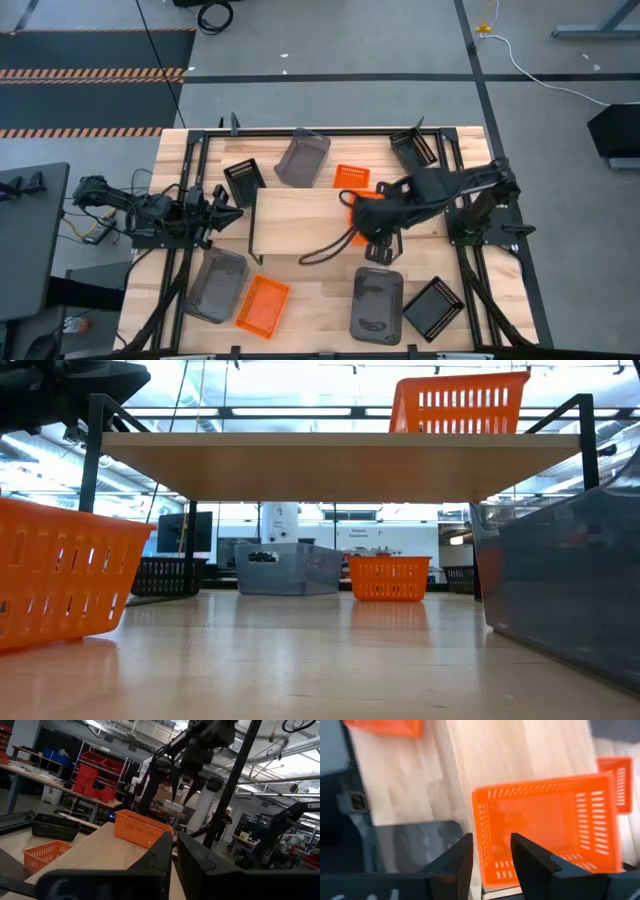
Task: Stack baskets on shelf by color
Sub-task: Put the top right black bin on the shelf
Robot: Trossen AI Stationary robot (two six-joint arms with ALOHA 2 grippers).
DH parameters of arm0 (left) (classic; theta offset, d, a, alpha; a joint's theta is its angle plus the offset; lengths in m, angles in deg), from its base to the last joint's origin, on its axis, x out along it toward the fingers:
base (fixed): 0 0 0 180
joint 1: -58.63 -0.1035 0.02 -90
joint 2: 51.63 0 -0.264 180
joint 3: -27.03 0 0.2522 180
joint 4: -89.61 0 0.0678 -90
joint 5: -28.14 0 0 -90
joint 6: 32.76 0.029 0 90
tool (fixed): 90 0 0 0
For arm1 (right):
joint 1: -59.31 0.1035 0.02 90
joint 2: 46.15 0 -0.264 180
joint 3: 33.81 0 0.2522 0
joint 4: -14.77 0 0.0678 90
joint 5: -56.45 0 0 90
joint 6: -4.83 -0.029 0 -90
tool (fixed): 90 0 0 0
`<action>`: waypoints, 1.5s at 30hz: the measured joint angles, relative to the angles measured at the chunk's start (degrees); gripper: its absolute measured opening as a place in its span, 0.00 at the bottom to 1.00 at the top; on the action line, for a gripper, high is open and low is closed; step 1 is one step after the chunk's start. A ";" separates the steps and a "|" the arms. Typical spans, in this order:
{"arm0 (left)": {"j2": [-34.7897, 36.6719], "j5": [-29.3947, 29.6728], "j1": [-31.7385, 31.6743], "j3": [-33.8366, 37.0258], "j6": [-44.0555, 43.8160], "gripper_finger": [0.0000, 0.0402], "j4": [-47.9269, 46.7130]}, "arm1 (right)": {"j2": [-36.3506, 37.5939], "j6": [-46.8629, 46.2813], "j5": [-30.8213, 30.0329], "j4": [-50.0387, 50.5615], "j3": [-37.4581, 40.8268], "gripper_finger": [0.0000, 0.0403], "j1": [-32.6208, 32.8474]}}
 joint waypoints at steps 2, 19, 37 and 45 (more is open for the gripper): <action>0.00 0.00 -0.02 0.01 0.02 0.09 0.00 | 1.42 0.39 0.50 -0.05 -0.50 0.34 -0.28; 0.00 0.00 0.00 -0.01 0.04 0.08 0.00 | 14.57 12.72 -14.52 -0.04 13.52 0.32 -19.28; 0.00 2.12 -0.02 0.01 3.65 0.09 0.05 | 21.29 46.31 -6.57 -5.33 39.18 0.32 -52.15; -0.75 5.29 0.00 -0.01 1.96 0.09 -3.48 | 21.25 53.39 -6.31 -17.19 55.11 0.32 -57.18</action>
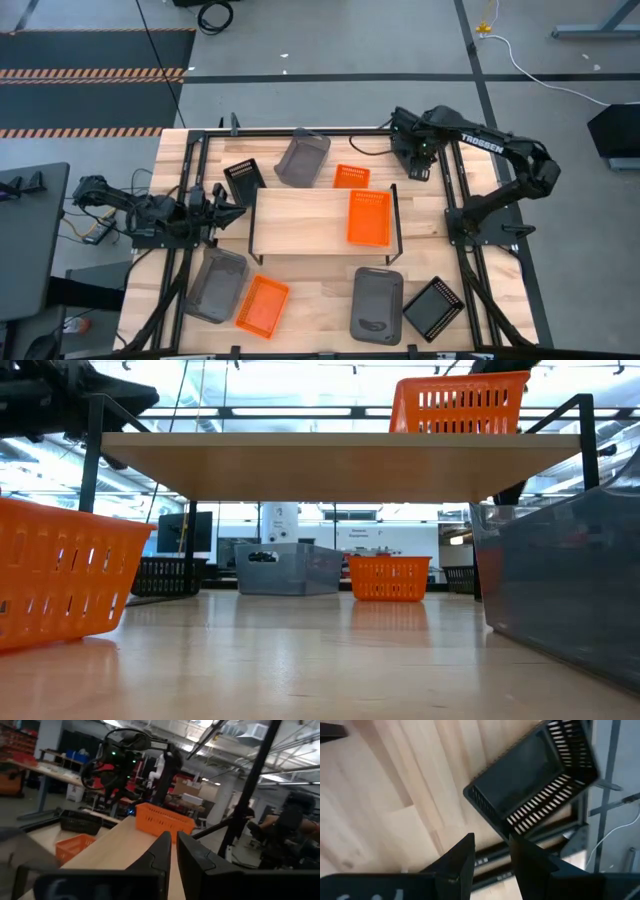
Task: Stack baskets on shelf by color
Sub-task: Put the top right black bin on the shelf
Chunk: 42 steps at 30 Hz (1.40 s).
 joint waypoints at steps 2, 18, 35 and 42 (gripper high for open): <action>-1.08 0.47 0.00 0.02 -0.71 0.09 0.08 | -0.02 1.49 0.31 -2.16 2.32 0.32 -0.60; -4.10 0.54 -0.09 -0.02 19.45 0.09 18.84 | 0.00 9.01 2.42 -10.25 12.66 0.32 -4.23; -4.08 15.77 -3.79 -19.93 39.47 0.28 -5.23 | -0.53 12.09 1.74 -24.71 18.62 0.57 -4.92; -4.10 14.64 -11.67 -22.98 45.51 0.42 -6.83 | -6.13 11.15 1.06 -23.90 19.48 0.56 -6.67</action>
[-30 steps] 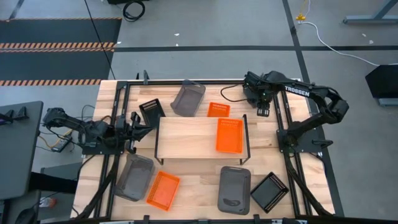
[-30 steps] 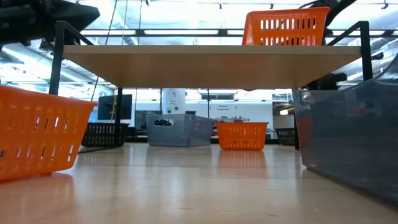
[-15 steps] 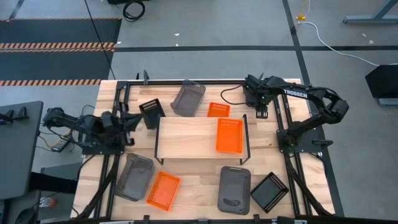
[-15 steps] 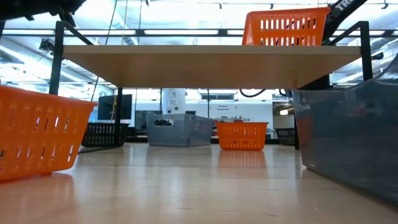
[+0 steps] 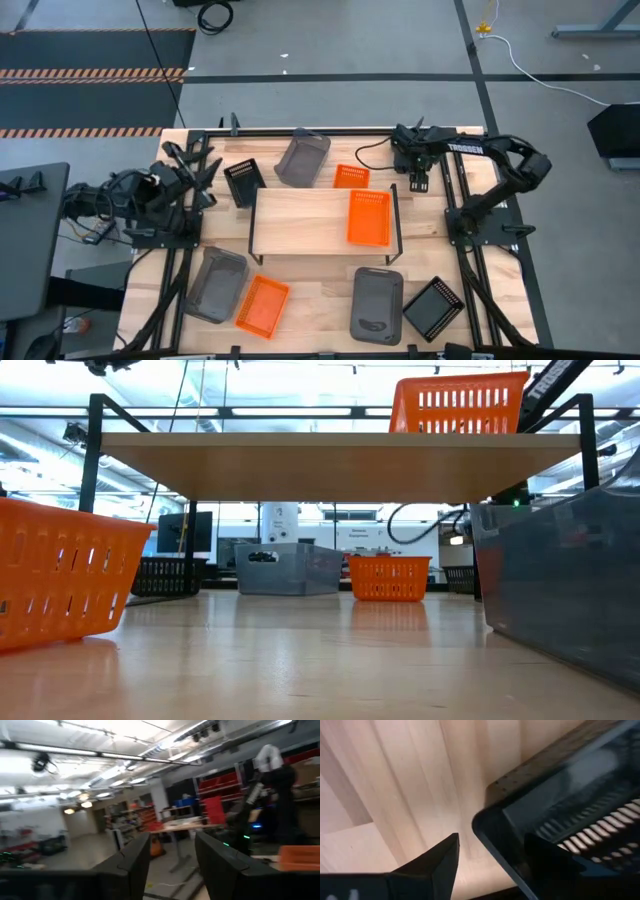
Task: Stack baskets on shelf by color
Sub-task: Put the top right black bin on the shelf
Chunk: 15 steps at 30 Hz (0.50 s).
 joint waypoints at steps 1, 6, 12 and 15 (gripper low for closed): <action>0.00 -0.95 -1.48 -0.28 0.33 0.42 0.01 | -1.00 -0.03 -0.02 -0.18 0.00 0.54 -0.17; 0.00 -8.47 -8.59 -1.86 -0.82 0.39 0.24 | -5.54 -0.03 -0.17 -0.52 0.00 0.41 -0.63; -3.18 -15.33 -15.25 -3.60 -4.04 0.32 0.09 | -6.87 -1.79 -3.70 -0.14 -1.35 0.10 -0.64; -6.47 -16.94 -17.51 -3.72 -8.63 0.28 -2.82 | -5.69 -3.70 -4.32 0.73 -2.83 0.03 -0.62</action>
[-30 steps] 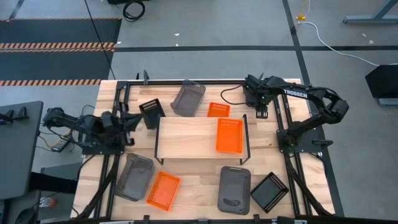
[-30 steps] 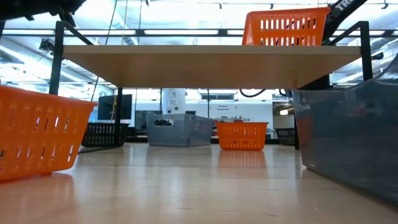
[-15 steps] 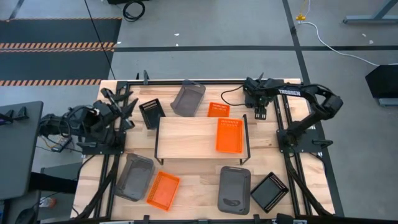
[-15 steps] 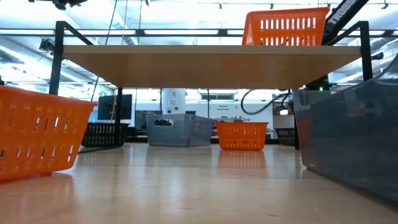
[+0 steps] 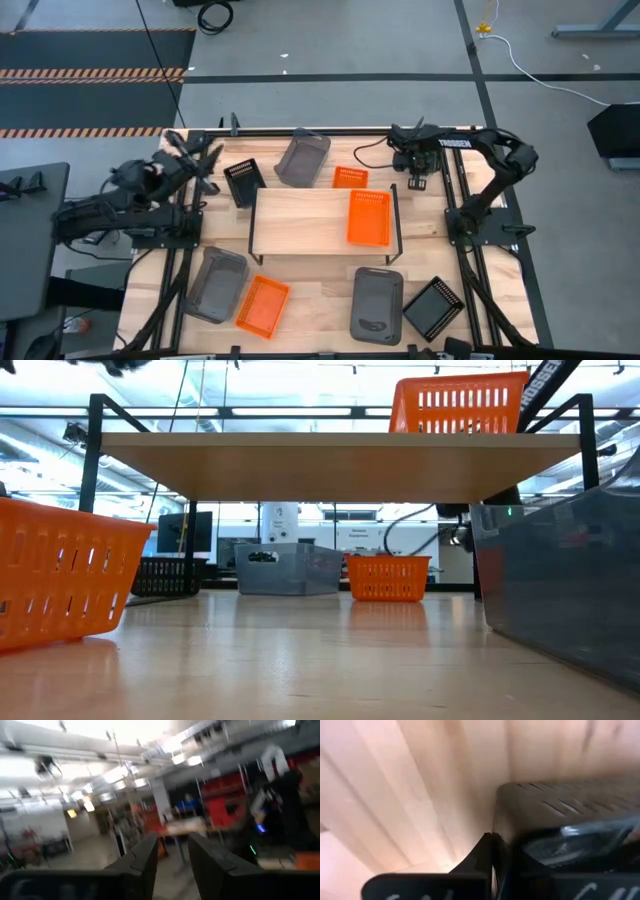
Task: Stack baskets on shelf by color
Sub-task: Put the top right black bin on the shelf
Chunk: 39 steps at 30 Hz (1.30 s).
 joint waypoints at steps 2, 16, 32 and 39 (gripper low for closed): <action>-2.96 -0.98 -1.37 0.05 -1.28 0.25 -0.72 | 1.04 -1.32 -0.21 0.10 -1.28 0.04 0.05; -14.71 -14.35 -9.81 -2.33 -7.16 0.19 -2.69 | 9.11 -14.61 -0.89 21.54 -28.28 0.02 5.83; -13.62 -22.37 -12.27 -2.37 -17.79 0.18 -4.42 | 5.05 -39.03 6.22 17.30 -54.61 0.02 41.68; -13.77 -29.05 -12.26 -2.37 -23.99 0.16 -5.66 | -1.71 -45.00 5.99 6.95 -54.63 0.02 54.90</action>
